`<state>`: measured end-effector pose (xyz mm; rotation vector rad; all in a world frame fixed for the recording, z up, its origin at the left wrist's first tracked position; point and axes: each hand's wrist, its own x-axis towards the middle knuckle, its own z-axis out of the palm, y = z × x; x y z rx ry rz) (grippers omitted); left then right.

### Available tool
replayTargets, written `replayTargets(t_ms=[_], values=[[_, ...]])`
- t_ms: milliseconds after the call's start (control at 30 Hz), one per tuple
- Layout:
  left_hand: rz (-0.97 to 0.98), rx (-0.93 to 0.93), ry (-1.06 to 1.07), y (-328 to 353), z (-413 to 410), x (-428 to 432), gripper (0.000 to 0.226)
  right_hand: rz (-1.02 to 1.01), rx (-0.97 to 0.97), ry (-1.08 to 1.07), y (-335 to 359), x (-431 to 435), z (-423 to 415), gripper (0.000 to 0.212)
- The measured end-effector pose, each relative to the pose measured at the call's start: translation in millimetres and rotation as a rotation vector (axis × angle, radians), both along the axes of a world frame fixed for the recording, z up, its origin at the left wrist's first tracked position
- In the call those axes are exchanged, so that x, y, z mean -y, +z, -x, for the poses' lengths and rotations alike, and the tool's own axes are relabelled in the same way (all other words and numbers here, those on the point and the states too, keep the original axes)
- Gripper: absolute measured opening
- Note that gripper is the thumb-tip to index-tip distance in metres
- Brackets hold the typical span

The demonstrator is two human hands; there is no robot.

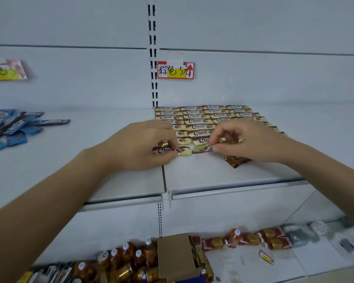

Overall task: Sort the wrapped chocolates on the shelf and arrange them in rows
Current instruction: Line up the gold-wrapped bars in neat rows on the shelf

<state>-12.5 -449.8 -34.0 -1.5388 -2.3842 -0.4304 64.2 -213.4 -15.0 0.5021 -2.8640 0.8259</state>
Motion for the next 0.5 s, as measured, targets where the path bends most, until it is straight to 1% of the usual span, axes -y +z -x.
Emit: replayTargets(t_ms=[67, 100, 167, 233, 267, 300, 333, 367, 433, 500], values=[[-0.026, -0.047, -0.015, -0.5, 0.8, -1.4, 0.030, 0.126, 0.051, 0.024, 0.0, -0.7, 1.0, 0.022], [-0.041, -0.075, -0.026, -1.3, 1.3, -1.9, 0.028, 0.209, 0.078, 0.027, -0.4, -1.8, 1.5, 0.028], [-0.063, -0.115, -0.042, -4.5, 1.7, -3.1, 0.025, 0.333, 0.117, 0.006, -1.2, -4.0, 2.5, 0.048], [-0.079, -0.119, -0.061, -7.1, 1.4, -4.7, 0.024, 0.377, 0.146, -0.025, 0.1, -2.8, 3.3, 0.064], [-0.085, -0.109, -0.074, -7.5, 1.2, -5.6, 0.024, 0.414, 0.149, -0.022, 1.6, -1.1, 3.7, 0.067], [-0.086, -0.097, -0.086, -7.6, 1.0, -6.2, 0.025, 0.459, 0.143, -0.011, 2.7, 0.6, 4.1, 0.065], [-0.085, -0.090, -0.096, -7.8, 1.2, -6.7, 0.026, 0.479, 0.120, -0.006, 3.7, 2.2, 4.3, 0.058], [-0.084, -0.090, -0.103, -7.7, 1.8, -7.0, 0.026, 0.450, 0.078, -0.015, 4.1, 3.0, 5.5, 0.048], [-0.084, -0.097, -0.112, -8.0, 2.8, -7.7, 0.026, 0.311, 0.004, -0.069, 2.8, 3.4, 8.3, 0.026], [-0.086, -0.108, -0.118, -8.2, 3.9, -8.3, 0.026, 0.249, -0.024, -0.108, 0.1, 2.6, 9.9, 0.018]])
